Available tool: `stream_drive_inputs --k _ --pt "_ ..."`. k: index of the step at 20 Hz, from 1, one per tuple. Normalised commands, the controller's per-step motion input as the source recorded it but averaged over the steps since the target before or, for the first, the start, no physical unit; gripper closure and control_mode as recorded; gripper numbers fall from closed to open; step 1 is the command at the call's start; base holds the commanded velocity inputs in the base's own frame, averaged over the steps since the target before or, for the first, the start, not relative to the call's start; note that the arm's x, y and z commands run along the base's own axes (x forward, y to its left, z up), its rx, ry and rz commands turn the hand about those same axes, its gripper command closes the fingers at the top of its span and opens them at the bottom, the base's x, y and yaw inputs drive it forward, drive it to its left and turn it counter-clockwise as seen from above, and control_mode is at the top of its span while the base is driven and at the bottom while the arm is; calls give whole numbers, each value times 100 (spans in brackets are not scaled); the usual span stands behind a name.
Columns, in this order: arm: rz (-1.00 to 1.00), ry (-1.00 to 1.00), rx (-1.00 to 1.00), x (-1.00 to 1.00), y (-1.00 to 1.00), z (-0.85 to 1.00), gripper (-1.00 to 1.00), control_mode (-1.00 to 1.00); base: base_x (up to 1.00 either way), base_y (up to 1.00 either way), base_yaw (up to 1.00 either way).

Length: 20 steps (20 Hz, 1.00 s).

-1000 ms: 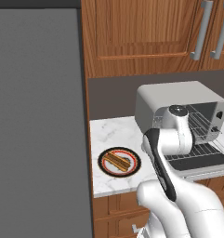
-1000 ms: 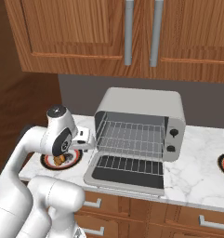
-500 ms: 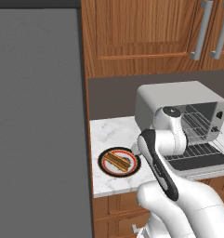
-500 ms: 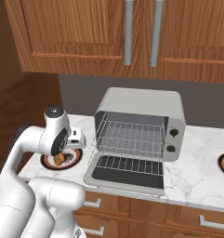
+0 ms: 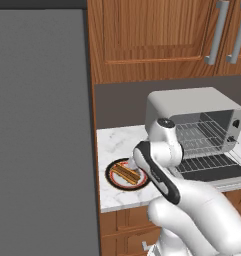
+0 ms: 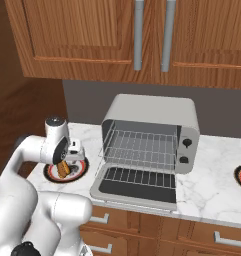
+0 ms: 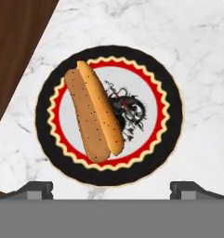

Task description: Open the toaster oven door. Place the hotdog bun on the bottom rack in the toaster oven and place the chicken drumstick on the top rack.

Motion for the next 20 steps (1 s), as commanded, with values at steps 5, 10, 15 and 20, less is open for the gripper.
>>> stream_drive_inputs --k 5,10,15,20 --pt "0 13 0 35 24 -32 -100 -100 0 0 0" --pt "4 10 0 33 13 -29 -100 -100 0 0 0" --pt "7 6 0 28 1 -22 -100 -100 0 0 0" --pt "9 1 -2 18 6 -24 -100 -100 0 0 0"
